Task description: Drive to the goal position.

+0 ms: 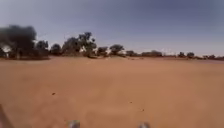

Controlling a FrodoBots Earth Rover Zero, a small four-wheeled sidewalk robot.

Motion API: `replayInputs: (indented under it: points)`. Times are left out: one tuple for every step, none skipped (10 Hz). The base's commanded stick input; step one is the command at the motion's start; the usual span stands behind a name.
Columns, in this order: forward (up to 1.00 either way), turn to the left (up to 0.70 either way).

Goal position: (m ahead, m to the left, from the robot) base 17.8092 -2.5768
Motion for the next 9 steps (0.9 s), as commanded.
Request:
replayInputs:
  points:
    - [0.70, 0.00]
    - [0.70, 0.00]
    - [0.70, 0.00]
    - [0.70, 0.00]
    - [0.70, 0.00]
    - [0.70, 0.00]
    - [0.70, 0.00]
    - [0.70, 0.00]
    - [0.70, 0.00]
